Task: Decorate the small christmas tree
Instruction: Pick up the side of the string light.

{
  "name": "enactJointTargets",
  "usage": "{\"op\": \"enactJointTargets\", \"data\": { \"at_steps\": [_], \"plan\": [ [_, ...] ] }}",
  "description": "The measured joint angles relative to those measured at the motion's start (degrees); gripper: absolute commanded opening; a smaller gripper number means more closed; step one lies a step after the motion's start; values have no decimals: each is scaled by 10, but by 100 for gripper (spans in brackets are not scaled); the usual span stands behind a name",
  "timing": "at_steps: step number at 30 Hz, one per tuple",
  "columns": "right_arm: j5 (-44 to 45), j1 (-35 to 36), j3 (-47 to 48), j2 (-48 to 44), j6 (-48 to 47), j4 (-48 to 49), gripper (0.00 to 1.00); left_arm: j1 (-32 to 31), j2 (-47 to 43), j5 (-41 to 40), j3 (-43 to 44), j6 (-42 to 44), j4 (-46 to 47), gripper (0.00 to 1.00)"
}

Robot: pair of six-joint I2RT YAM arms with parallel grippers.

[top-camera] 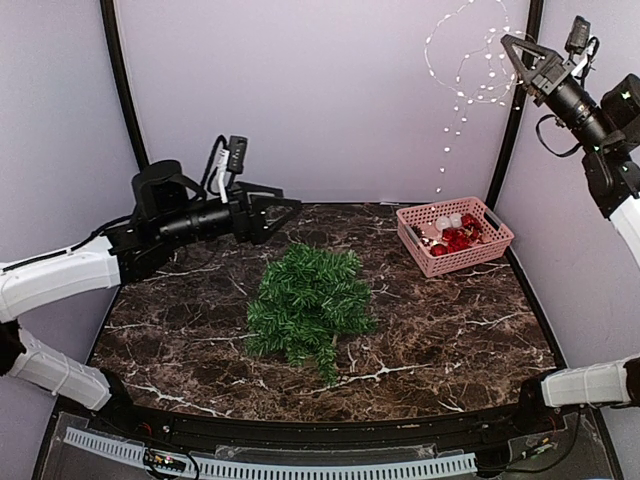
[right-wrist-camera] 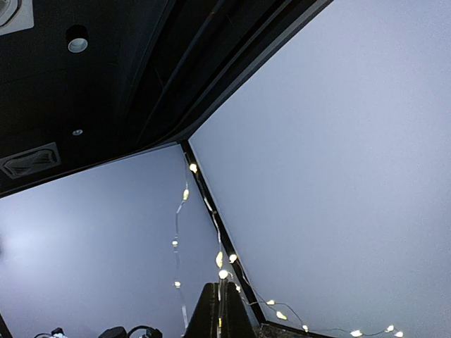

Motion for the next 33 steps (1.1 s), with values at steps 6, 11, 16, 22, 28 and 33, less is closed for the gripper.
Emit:
{"op": "enactJointTargets", "data": {
  "at_steps": [6,11,16,22,28,33],
  "plan": [
    [-18,2,-30,-26,29,26,0,-96,197,-17,144,11,52,98],
    [-33,4,-63,-45,56,50,0,-122,324,-22,250,23,61,98],
    [-47,9,-102,-60,84,88,0,-124,430,-23,367,31,54,99],
    [-67,31,-147,-60,105,116,0,-124,509,-23,469,47,51,99],
    [-87,68,-157,-56,109,119,0,-126,560,-39,546,90,43,99],
    [-107,111,-152,-45,106,120,0,-126,610,-67,606,115,26,99]
  ]
}}
